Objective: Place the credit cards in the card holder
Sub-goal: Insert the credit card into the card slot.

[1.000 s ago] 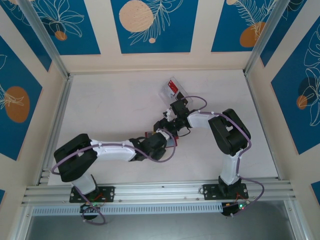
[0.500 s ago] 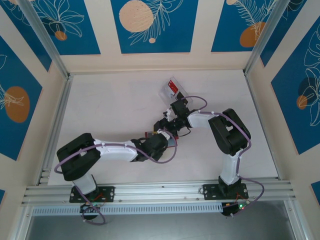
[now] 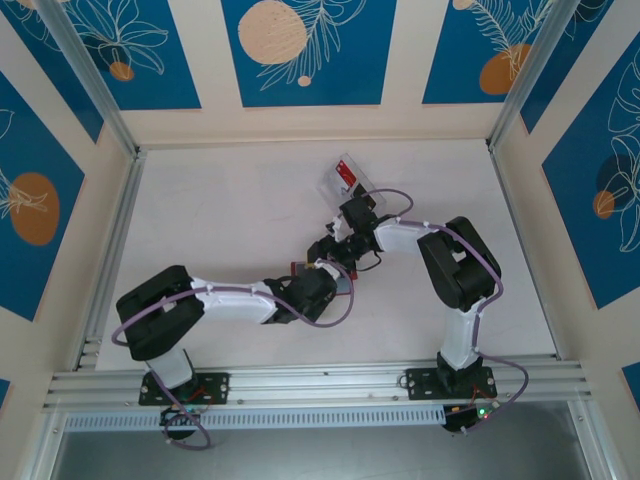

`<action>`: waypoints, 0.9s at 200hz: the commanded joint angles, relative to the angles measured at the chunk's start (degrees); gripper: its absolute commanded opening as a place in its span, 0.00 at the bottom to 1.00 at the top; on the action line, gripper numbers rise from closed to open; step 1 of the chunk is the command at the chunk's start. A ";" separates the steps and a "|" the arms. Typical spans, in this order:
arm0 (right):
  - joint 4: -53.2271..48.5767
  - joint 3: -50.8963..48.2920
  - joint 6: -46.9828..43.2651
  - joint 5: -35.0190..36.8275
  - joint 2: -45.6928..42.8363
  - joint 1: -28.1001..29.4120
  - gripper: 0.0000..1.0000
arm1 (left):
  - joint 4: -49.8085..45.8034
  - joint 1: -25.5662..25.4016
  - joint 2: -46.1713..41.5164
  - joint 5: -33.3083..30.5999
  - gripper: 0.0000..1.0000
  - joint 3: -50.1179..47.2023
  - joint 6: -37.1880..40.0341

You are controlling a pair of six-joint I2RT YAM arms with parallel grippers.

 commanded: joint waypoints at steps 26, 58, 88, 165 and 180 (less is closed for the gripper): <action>-7.15 5.70 -4.79 0.21 -3.12 -1.40 0.63 | -1.92 -0.69 1.44 -0.72 0.00 1.71 -1.61; -8.05 6.77 -5.40 2.67 -5.11 -2.04 0.63 | -2.82 -0.61 1.62 -0.88 0.00 2.15 -2.53; -8.57 3.64 -4.70 7.26 -8.57 -2.20 0.56 | -3.03 -0.60 1.43 -0.82 0.00 2.27 -3.42; -8.54 -3.13 -3.54 10.89 -8.61 -0.60 0.00 | -3.20 -0.60 2.04 -0.22 0.00 3.12 -3.51; -8.12 -4.20 -2.98 12.20 -8.23 -0.23 0.00 | -3.23 -0.60 1.98 -0.18 0.00 3.12 -3.59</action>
